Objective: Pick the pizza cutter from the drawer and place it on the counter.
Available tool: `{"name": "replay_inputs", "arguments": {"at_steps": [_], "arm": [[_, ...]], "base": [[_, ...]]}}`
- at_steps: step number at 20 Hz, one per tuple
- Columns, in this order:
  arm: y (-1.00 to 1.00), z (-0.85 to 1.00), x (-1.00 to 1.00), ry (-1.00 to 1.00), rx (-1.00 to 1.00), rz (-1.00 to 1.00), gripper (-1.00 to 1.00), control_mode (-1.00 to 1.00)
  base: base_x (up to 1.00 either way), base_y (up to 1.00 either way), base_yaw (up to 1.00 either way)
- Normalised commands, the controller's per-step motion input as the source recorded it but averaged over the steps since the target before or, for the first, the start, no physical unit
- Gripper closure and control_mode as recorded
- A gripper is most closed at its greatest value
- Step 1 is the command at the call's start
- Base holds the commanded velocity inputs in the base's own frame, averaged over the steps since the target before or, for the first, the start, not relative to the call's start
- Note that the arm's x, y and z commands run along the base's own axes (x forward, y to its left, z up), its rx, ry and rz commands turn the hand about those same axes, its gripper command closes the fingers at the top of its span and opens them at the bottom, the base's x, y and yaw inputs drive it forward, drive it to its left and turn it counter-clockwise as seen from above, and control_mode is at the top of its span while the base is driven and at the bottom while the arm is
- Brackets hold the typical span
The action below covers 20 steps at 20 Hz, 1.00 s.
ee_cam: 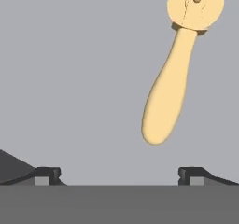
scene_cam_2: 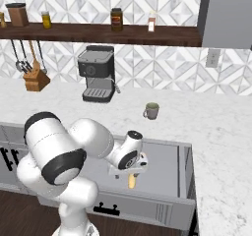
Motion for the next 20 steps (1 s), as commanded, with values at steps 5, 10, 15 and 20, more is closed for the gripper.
{"name": "replay_inputs", "arguments": {"at_steps": [5, 10, 15, 20], "arm": [[-0.04, -0.04, 0.71, 0.0, 0.06, -0.01, -1.0, -1.0], [-0.19, -0.38, 0.4, 0.0, 0.01, 0.0, -1.0, -1.0], [-0.12, -0.54, 0.33, 0.0, 0.0, 0.0, -1.0, -1.0], [-0.07, -0.63, 0.21, 0.0, 0.01, 0.0, -1.0, -1.0]], "base": [[0.0, 0.0, 0.0], [0.0, 0.0, 0.0], [0.0, 0.0, 0.0], [0.0, 0.0, 0.0]]}}
